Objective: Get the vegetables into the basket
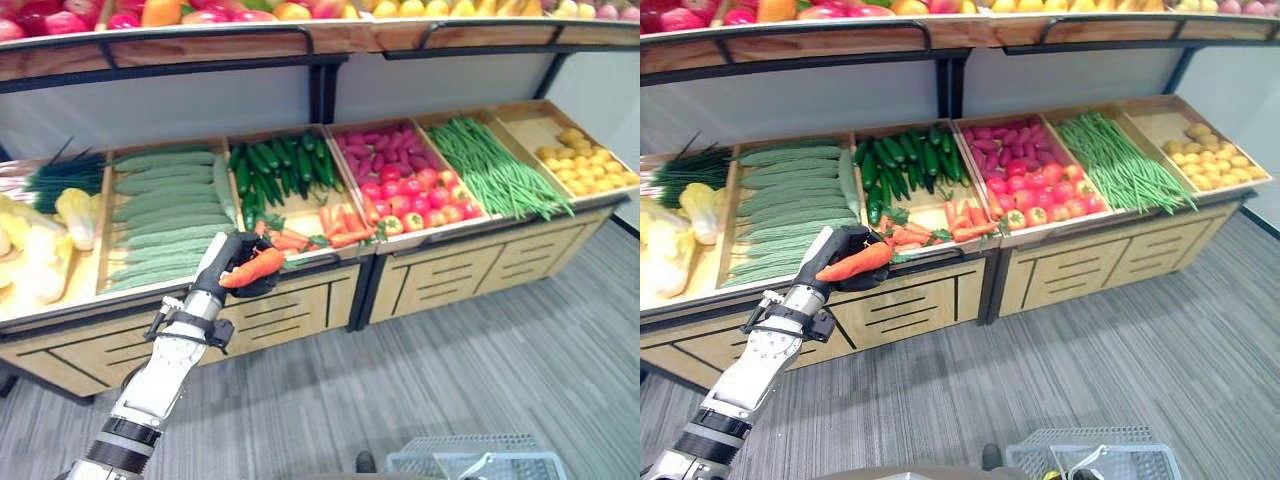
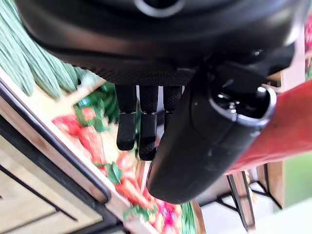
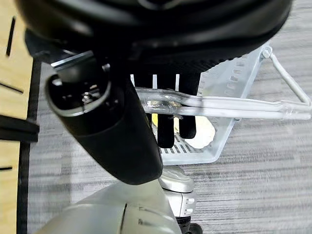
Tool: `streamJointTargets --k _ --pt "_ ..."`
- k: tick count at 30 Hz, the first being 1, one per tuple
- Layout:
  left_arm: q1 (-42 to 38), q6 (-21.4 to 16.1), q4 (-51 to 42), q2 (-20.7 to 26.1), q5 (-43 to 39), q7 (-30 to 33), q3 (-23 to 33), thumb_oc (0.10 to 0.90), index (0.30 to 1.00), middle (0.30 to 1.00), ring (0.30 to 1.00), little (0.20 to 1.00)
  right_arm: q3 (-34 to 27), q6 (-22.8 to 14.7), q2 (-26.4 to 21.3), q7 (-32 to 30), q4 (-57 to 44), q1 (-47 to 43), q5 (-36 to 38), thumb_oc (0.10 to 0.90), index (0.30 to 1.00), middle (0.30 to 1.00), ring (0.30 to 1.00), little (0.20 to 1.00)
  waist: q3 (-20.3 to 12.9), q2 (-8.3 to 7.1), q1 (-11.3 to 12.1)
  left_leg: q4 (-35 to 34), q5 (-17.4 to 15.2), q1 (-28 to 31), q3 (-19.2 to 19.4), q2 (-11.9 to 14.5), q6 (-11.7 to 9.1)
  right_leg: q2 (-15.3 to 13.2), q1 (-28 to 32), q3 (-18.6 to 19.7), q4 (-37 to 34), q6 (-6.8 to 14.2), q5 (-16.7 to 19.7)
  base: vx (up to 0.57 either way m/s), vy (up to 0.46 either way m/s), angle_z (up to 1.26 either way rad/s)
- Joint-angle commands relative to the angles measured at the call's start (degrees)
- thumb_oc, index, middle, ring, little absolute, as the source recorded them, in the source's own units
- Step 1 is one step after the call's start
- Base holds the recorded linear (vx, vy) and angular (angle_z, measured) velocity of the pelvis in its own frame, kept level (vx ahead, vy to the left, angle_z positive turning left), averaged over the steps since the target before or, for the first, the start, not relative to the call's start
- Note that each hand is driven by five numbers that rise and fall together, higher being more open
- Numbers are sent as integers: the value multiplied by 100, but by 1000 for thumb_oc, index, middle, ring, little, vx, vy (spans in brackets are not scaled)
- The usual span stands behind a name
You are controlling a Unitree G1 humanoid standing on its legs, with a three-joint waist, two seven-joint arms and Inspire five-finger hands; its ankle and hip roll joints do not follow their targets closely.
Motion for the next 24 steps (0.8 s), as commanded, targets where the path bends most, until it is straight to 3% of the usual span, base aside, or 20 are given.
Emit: streamJointTargets --k 1,3,5,6,7,8,9,10,13,21,24 --pt "-1296 -492 -254 7 -143 209 -2 400 300 300 300 300 -20 -95 -172 -31 103 -209 151 400 300 300 300 300 112 274 -131 5 -349 -134 264 17 164 151 77 -31 808 288 -861 -15 56 -68" --pt "-1348 -498 -227 13 -131 224 -34 400 300 300 300 300 -29 -116 -177 -46 61 -202 187 400 300 300 300 300 129 276 -142 5 -358 -138 382 34 163 159 3 -2 840 294 -811 -12 42 -57" --pt "-1406 -498 -165 6 -144 288 -61 400 300 300 300 300 -7 -122 -160 -89 38 -219 132 400 300 300 300 300 184 320 -144 5 -438 -47 522 78 136 -1 5 -409 879 376 -867 40 36 -54" --pt "-1408 -499 -163 7 -144 289 -58 400 300 300 300 300 -5 -122 -160 -90 37 -222 131 400 300 300 300 300 189 317 -141 5 -429 -50 533 79 137 1 3 -408 873 368 -854 43 21 -69" --pt "-1402 -487 -157 16 -140 323 -19 400 300 300 300 300 -4 -113 -158 -110 41 -238 96 400 300 300 300 300 210 340 -97 5 -434 -27 634 113 121 -124 18 -844 934 370 -922 1 -22 -64" --pt "-1344 -478 -164 62 -149 364 72 400 300 300 300 300 6 -107 -155 -121 75 -281 36 400 300 300 300 300 201 360 -7 5 -458 2 824 158 98 -332 83 -1516 989 337 -1034 9 -20 -47" --pt "-1340 -477 -168 63 -149 364 75 400 300 300 300 300 8 -108 -155 -121 76 -281 34 400 300 300 300 300 202 359 -16 5 -458 5 817 158 96 -334 88 -1524 990 337 -1038 29 -59 -51" --pt "-1225 -471 -203 101 -134 364 193 400 300 300 300 300 39 -87 -152 -128 111 -342 -61 400 300 300 300 300 175 331 69 5 -473 41 1011 170 69 -460 210 -1967 877 367 -1023 23 -41 -59" --pt "-1079 -490 -225 92 -118 309 260 400 300 300 300 300 33 -80 -189 -110 119 -346 -97 400 300 300 300 300 116 282 49 5 -480 107 1016 155 52 -387 303 -1803 731 387 -940 96 -131 -57" --pt "-995 -480 -196 23 -176 318 274 400 300 300 300 300 42 -74 -285 -107 57 -445 -67 400 300 300 300 300 55 222 47 54 -448 299 861 313 -152 -159 605 -1758 625 213 -1275 125 -182 -2" --pt "-989 -453 -190 6 -213 301 314 400 300 300 300 300 28 -75 -358 -111 54 -502 34 400 300 300 300 300 204 88 126 1349 -534 -156 705 541 -318 -72 714 -1655 619 39 -1404 80 -182 28"
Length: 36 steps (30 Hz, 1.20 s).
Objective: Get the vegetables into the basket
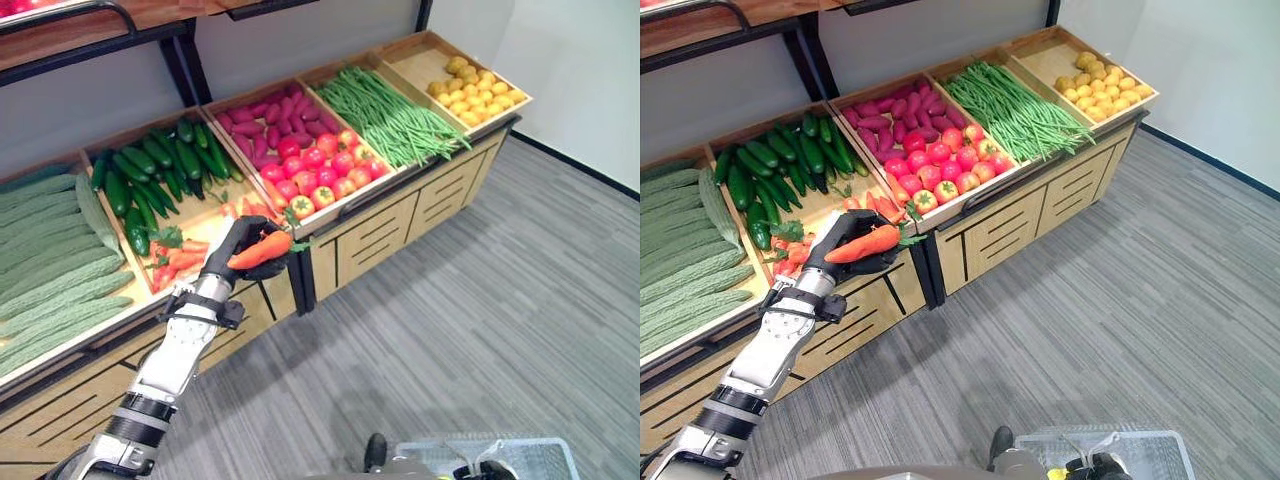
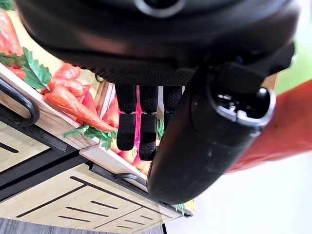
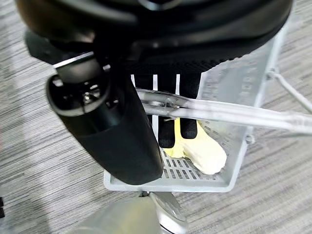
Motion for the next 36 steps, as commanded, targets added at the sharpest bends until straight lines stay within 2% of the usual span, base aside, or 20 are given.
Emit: streamJointTargets --k 1,2,3,4,5,7,9,14,18,20,22,23,25,27,29,30,31,32,33,36 --pt "-526 -501 -498 263 -154 188 358 400 300 300 300 300 225 -194 41 -15 75 -196 64 400 300 300 300 300 -306 -402 62 1091 -354 -678 -158 -482 298 -256 289 746 260 372 -651 3 -106 29" --pt "-463 -528 -506 251 -187 251 411 400 300 300 300 300 248 -202 -30 -3 78 -215 91 400 300 300 300 300 -129 -473 223 1590 -107 -1057 -862 -560 244 -234 315 850 185 259 -619 -22 -39 20" --pt "-464 -528 -505 251 -187 251 412 400 300 300 300 300 248 -202 -30 -2 79 -217 91 400 300 300 300 300 -136 -475 210 1592 -103 -1070 -874 -563 245 -237 311 837 180 258 -617 -2 59 2" --pt "-365 -532 -523 250 -175 307 519 400 300 300 300 300 228 -179 -71 1 124 -210 75 400 300 300 300 300 -116 -526 278 1132 -251 -1138 -1458 -690 318 -298 271 1019 113 333 -565 14 89 -24" --pt "-364 -531 -525 251 -175 306 521 400 300 300 300 300 229 -179 -69 2 125 -212 75 400 300 300 300 300 -127 -535 272 1114 -230 -1147 -1459 -702 323 -307 262 1016 99 335 -552 46 231 -56" --pt "-57 -551 -667 427 -78 351 775 400 300 300 300 300 67 -157 -110 9 191 -128 62 400 300 300 300 300 -126 -497 347 1081 -522 -1178 -1808 -760 480 -397 99 1457 262 421 -471 83 390 -84" --pt "-55 -563 -747 473 -40 293 789 400 300 300 300 300 -69 -180 -100 -3 159 -120 161 400 300 300 300 300 -56 -424 274 1077 -572 -1186 -1646 -826 604 -495 -10 1575 337 509 -297 11 399 -99" --pt "-25 -576 -846 647 -12 250 849 400 300 300 300 300 -107 -191 -23 -51 95 -196 196 400 300 300 300 300 54 -340 306 1305 -879 -1268 -1148 -948 886 -621 -332 1987 392 662 46 -26 320 -63" --pt "-47 -584 -823 679 -2 309 859 400 300 300 300 300 -129 -200 37 -51 5 -212 284 400 300 300 300 300 125 -357 274 1359 -967 -1287 -841 -971 962 -639 -498 2169 341 759 348 -45 211 -49" --pt "-58 -593 -823 687 -12 319 852 400 300 300 300 300 -112 -200 46 -50 -7 -225 288 400 300 300 300 300 148 -364 293 1396 -986 -1299 -743 -962 974 -641 -548 2201 330 780 431 -39 83 -65" --pt "-35 -606 -806 691 -41 395 909 400 300 300 300 300 -60 -221 78 -50 -86 -296 285 400 300 300 300 300 226 -359 341 1364 -991 -1277 -404 -895 998 -712 -708 2005 283 871 649 -48 112 -81" --pt "20 -615 -801 700 -94 459 972 400 300 300 300 300 -63 -239 96 -71 -138 -344 307 400 300 300 300 300 263 -225 379 1194 -962 -1149 -250 -776 940 -836 -715 1412 402 939 423 -3 94 -87" --pt "32 -626 -798 689 -157 497 980 400 300 300 300 300 -46 -255 84 -67 -200 -350 322 400 300 300 300 300 294 -169 318 1000 -839 -1051 -187 -776 919 -867 -699 1332 603 917 327 3 45 -92" --pt "33 -625 -799 672 -182 511 968 400 300 300 300 300 -28 -271 74 -73 -243 -347 360 400 300 300 300 300 294 -133 289 831 -758 -993 -156 -795 913 -832 -636 1247 937 834 43 18 -30 -40" --pt "62 -600 -816 689 -184 500 1004 400 300 300 300 300 14 -294 80 -93 -255 -332 357 400 300 300 300 300 220 -140 335 642 -716 -903 -39 -807 864 -815 -359 948 1062 749 -313 63 -114 -40" --pt "184 -600 -841 723 -191 488 1114 400 300 300 300 300 100 -310 104 -83 -273 -355 304 400 300 300 300 300 142 -184 448 557 -669 -868 169 -769 803 -838 -107 575 982 754 -359 57 -266 -73" --pt "319 -615 -851 738 -225 465 1219 400 300 300 300 300 167 -311 114 -60 -319 -369 254 400 300 300 300 300 87 -237 484 540 -607 -853 352 -724 738 -765 -34 621 672 784 -254 38 -235 -116" --pt "321 -615 -852 738 -225 464 1220 400 300 300 300 300 168 -310 114 -60 -319 -369 255 400 300 300 300 300 86 -237 488 539 -606 -853 356 -724 737 -763 -36 626 670 784 -252 29 -307 -121" --pt "381 -624 -806 680 -262 435 1202 400 300 300 300 300 180 -314 116 -57 -320 -343 230 400 300 300 300 300 64 -260 446 660 -601 -861 390 -623 694 -672 -28 784 593 708 -399 23 -173 -100" --pt "500 -619 -716 590 -347 384 1155 400 300 300 300 300 243 -289 127 -42 -328 -296 129 400 300 300 300 300 39 -268 409 588 -527 -769 380 -550 605 -560 64 810 486 607 -567 43 -291 -24"
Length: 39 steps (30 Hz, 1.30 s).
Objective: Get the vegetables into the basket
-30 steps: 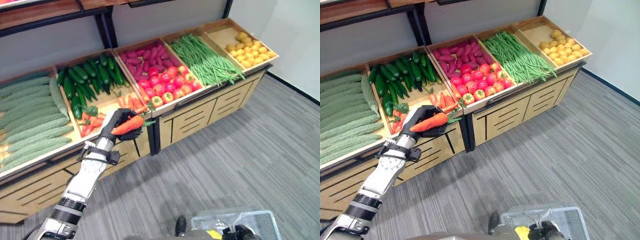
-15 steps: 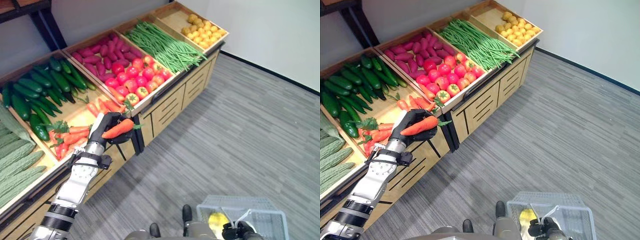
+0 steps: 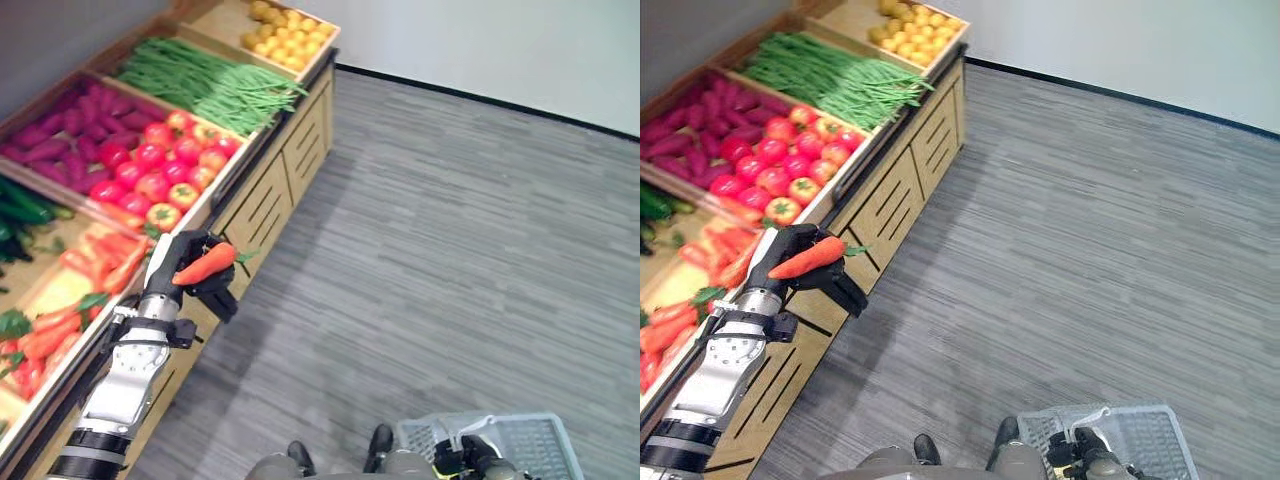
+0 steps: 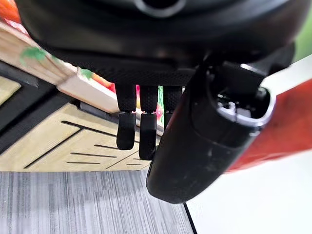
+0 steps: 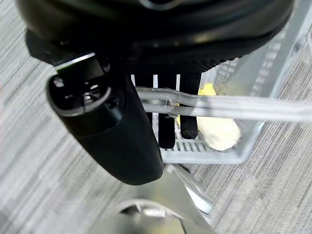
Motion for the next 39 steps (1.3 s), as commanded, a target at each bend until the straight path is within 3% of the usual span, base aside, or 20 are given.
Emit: streamJointTargets --k 1,4,6,7,8,9,11,13,15,19,26,32,39 --pt "-575 -599 -493 207 -219 79 172 400 300 300 300 300 237 -181 -25 -21 -63 -130 5 400 300 300 300 300 -402 -91 -92 95 -388 -108 -350 -230 5 -43 81 508 -7 296 -213 12 -254 -23" --pt "-525 -574 -318 132 -320 47 135 400 300 300 300 300 256 -199 -40 -39 -113 -151 28 400 300 300 300 300 -365 -129 -144 148 -272 -163 -474 -119 -126 96 90 534 -51 167 -348 3 -286 1" --pt "-425 -547 -261 91 -342 -8 150 400 300 300 300 300 314 -194 -67 -29 -138 -171 8 400 300 300 300 300 -281 -191 -109 787 -221 -367 -613 50 -237 168 149 553 -45 43 -432 27 -283 6" --pt "-379 -534 -219 59 -356 -31 143 400 300 300 300 300 345 -198 -88 -9 -156 -170 2 400 300 300 300 300 -190 -224 -55 1294 -110 -537 -859 146 -335 236 220 581 -59 -43 -440 16 -255 8" --pt "-335 -551 -188 10 -390 -28 128 400 300 300 300 300 361 -208 -140 -10 -186 -183 3 400 300 300 300 300 -83 -242 36 1700 79 -765 -1354 98 -422 295 240 656 -53 -109 -449 1 -164 2" --pt "-338 -553 -185 10 -390 -28 127 400 300 300 300 300 360 -208 -141 -9 -186 -185 2 400 300 300 300 300 -86 -239 28 1721 76 -784 -1365 105 -425 299 235 646 -56 -114 -448 -20 -67 -12" --pt "-315 -532 -135 -38 -415 -25 100 400 300 300 300 300 335 -198 -195 -14 -174 -190 36 400 300 300 300 300 -63 -303 66 1420 9 -948 -1879 -142 -304 244 179 678 -167 -99 -390 -44 29 -38" --pt "-278 -539 -123 -67 -370 -55 47 400 300 300 300 300 280 -195 -267 -17 -245 -196 69 400 300 300 300 300 -98 -307 119 411 45 -978 -2517 -340 -237 185 79 835 -282 0 -257 -1 161 -23" --pt "-274 -551 -176 -9 -340 -81 -11 400 300 300 300 300 249 -210 -311 -23 -292 -225 85 400 300 300 300 300 -80 -249 144 373 18 -998 -2630 -421 -173 144 -12 932 -252 51 -225 22 204 -2" --pt "-267 -534 -339 116 -193 -220 -92 400 300 300 300 300 181 -235 -310 -27 -420 -246 124 400 300 300 300 300 -95 -197 90 222 -35 -955 -2426 -484 -37 13 -83 1075 -284 176 -80 53 319 -41" --pt "-316 -427 -254 553 229 -315 -245 400 300 300 300 300 316 -226 -310 -32 -1264 -378 101 400 300 300 300 300 -6 -325 248 -47 -144 -715 -1864 -638 280 -182 -417 1361 54 449 408 12 291 -50" --pt "-558 -287 -37 677 683 -424 -569 400 300 300 300 300 421 -160 -346 -45 -1712 -572 118 400 300 300 300 300 -58 -331 310 -354 -113 -464 -1749 -718 370 -286 -416 1215 111 545 622 -19 122 -24" --pt "-1112 -213 -61 842 1321 -657 -1224 400 300 300 300 300 392 -13 -454 -192 -2268 -917 128 400 300 300 300 300 -265 -231 357 -544 -119 -234 -1809 -876 436 -397 -344 1177 121 613 542 8 34 -2"
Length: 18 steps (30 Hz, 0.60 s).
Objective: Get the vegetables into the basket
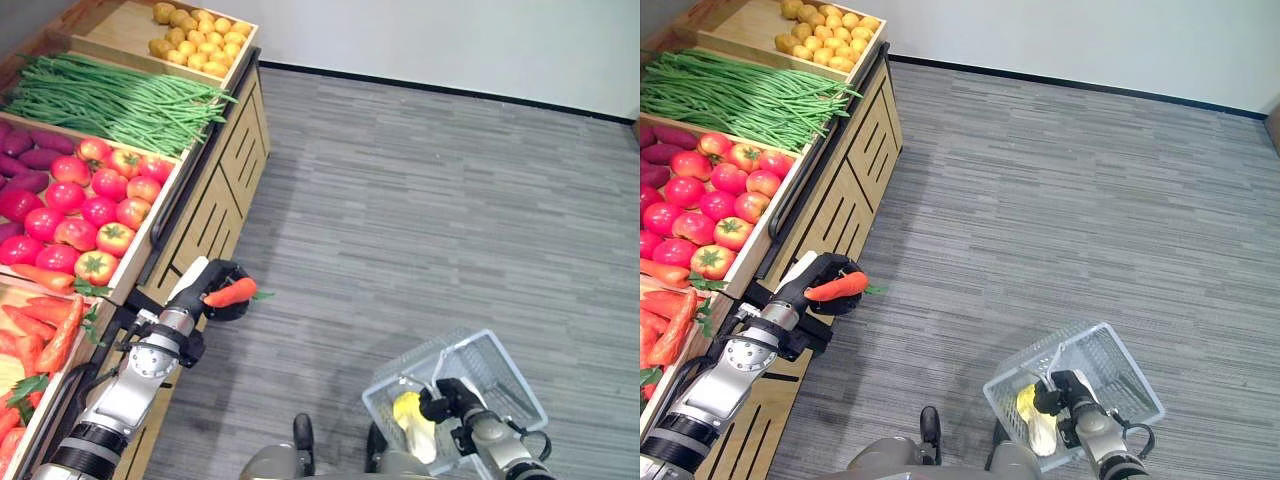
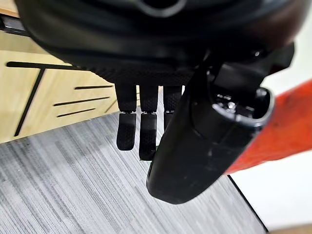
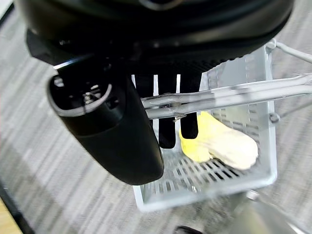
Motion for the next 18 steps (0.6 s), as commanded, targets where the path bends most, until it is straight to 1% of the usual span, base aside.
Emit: streamJointTargets --k 1,3,4,5,7,8,9,10,11,15,17,18 --pt "-780 -405 -477 -16 365 27 -121 400 300 300 300 300 -38 -211 -235 -167 -665 -502 183 400 300 300 300 300 -403 97 25 295 -927 124 -233 -123 107 -209 -345 5 459 318 207 42 -26 -1" --pt "-970 -397 -418 -46 431 7 -339 400 300 300 300 300 5 -191 -306 -186 -950 -668 195 400 300 300 300 300 -445 126 33 355 -974 128 -258 -138 113 -238 -314 -28 455 320 138 0 0 0" --pt "-986 -400 -407 -50 431 11 -351 400 300 300 300 300 -3 -186 -308 -186 -956 -666 195 400 300 300 300 300 -440 128 34 365 -979 125 -263 -138 113 -240 -311 -34 458 320 134 38 -47 7" --pt "-1169 -390 -307 -54 578 32 -535 400 300 300 300 300 102 -165 -386 -168 -1265 -840 174 400 300 300 300 300 -461 149 27 467 -1038 136 -281 -133 105 -259 -260 -72 456 318 68 44 -62 7" --pt "-1282 -367 -241 -55 669 49 -620 400 300 300 300 300 135 -151 -429 -160 -1370 -904 172 400 300 300 300 300 -468 159 28 551 -1073 133 -285 -127 107 -261 -229 -88 454 305 39 44 -72 7" --pt "-1509 -348 -123 -67 907 78 -864 400 300 300 300 300 226 -155 -462 -145 -1667 -1058 201 400 300 300 300 300 -473 193 14 745 -1150 115 -299 -97 94 -247 -172 -108 459 279 -46 60 -130 14" --pt "-1675 -323 -89 -46 1167 73 -997 400 300 300 300 300 324 -157 -461 -117 -1889 -1206 200 400 300 300 300 300 -492 213 14 857 -1197 112 -306 -57 78 -231 -108 -126 456 248 -139 74 -165 14" --pt "-1732 -318 -50 -62 1229 91 -1052 400 300 300 300 300 333 -149 -451 -127 -2006 -1273 241 400 300 300 300 300 -492 222 6 891 -1210 115 -317 -36 67 -216 -77 -129 457 231 -172 79 -168 16" --pt "-1835 -296 43 -90 1398 88 -1174 400 300 300 300 300 426 -145 -413 -118 -2196 -1380 277 400 300 300 300 300 -520 247 -8 882 -1206 150 -311 9 33 -187 -27 -136 450 200 -245 49 -98 12" --pt "-1889 -296 153 -173 1482 88 -1307 400 300 300 300 300 520 -135 -321 -147 -2363 -1523 337 400 300 300 300 300 -546 283 -13 816 -1174 209 -321 48 -10 -146 23 -143 429 166 -327 43 -78 11" --pt "-1931 -261 317 -330 1617 66 -1477 400 300 300 300 300 708 -117 -202 -181 -2572 -1772 320 400 300 300 300 300 -589 327 -25 710 -1100 253 -351 105 -87 -75 70 -135 341 98 -425 51 -118 5" --pt "-1932 -262 319 -330 1617 67 -1478 400 300 300 300 300 708 -117 -202 -181 -2572 -1773 320 400 300 300 300 300 -588 328 -25 708 -1099 254 -353 106 -87 -75 72 -137 339 98 -424 44 -98 4"
